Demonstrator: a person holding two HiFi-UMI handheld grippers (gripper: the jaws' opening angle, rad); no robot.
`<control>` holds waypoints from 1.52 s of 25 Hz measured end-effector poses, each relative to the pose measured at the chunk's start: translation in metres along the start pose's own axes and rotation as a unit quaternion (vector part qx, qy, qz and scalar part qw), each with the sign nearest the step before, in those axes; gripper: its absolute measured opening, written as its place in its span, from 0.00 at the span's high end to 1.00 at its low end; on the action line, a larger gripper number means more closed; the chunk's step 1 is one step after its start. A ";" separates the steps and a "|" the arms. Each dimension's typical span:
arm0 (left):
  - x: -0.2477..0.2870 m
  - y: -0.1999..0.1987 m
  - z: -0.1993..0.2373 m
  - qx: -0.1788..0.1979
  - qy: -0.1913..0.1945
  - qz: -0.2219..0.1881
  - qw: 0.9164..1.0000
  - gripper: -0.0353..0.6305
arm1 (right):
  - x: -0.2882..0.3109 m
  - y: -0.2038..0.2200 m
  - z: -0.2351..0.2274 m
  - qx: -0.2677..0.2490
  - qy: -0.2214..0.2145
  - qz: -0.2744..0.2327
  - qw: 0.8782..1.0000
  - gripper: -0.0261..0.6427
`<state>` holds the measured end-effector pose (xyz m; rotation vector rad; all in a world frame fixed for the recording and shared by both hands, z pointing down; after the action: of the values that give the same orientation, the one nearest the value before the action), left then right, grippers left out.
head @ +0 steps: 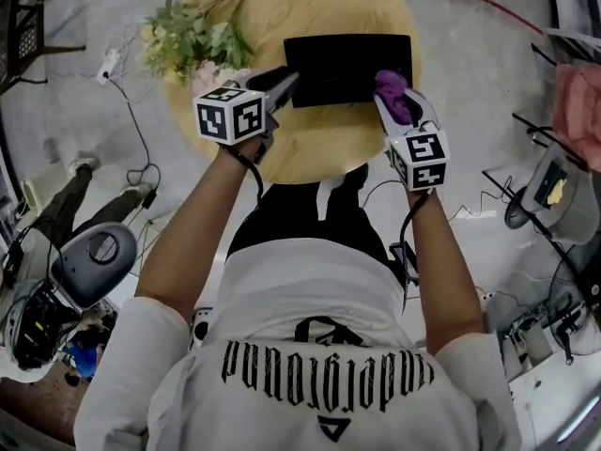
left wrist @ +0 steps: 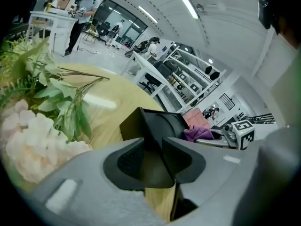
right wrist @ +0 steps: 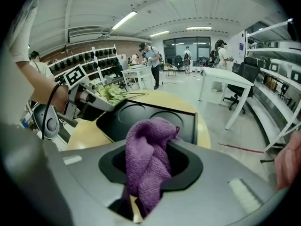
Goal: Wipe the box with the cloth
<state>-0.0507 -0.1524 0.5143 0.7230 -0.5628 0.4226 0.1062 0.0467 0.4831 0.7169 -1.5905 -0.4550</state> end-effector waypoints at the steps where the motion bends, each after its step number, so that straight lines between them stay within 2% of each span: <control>1: -0.001 0.000 0.002 -0.002 0.001 -0.001 1.000 0.75 | 0.006 -0.005 0.012 -0.003 -0.009 -0.001 1.000 0.78; 9: -0.002 0.002 0.003 -0.016 0.005 -0.010 1.000 0.75 | 0.054 -0.036 0.120 -0.053 -0.103 -0.010 0.993 0.78; 13: -0.003 0.002 0.003 -0.007 0.004 -0.009 1.000 0.75 | 0.062 -0.040 0.136 -0.057 -0.110 -0.003 0.992 0.78; 18: -0.004 0.001 0.001 0.003 0.000 -0.008 1.000 0.75 | 0.048 -0.030 0.108 -0.062 -0.089 0.016 0.994 0.78; 26: -0.002 -0.001 -0.003 0.026 -0.015 -0.001 1.000 0.75 | -0.005 0.007 0.002 -0.032 -0.005 0.045 0.998 0.78; 32: -0.001 -0.004 -0.006 0.054 -0.024 0.031 0.998 0.75 | -0.005 0.002 -0.013 -0.048 -0.016 0.061 0.997 0.77; 38: 0.002 -0.008 -0.009 0.079 -0.030 0.059 0.995 0.75 | 0.018 -0.036 -0.049 -0.073 -0.028 0.060 0.995 0.77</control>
<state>-0.0418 -0.1508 0.5056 0.8590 -0.6363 0.5600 0.1599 0.0144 0.4801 0.4991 -1.6253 -0.5009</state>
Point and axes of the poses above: the fingertips, and each gripper's own axes: x forward along the fingers, z to its left, y out of its underside, the point moved 7 cm from there along -x, backward along the fingers, and after that the axes turned 3 degrees about -y, right-handed, at the moved point
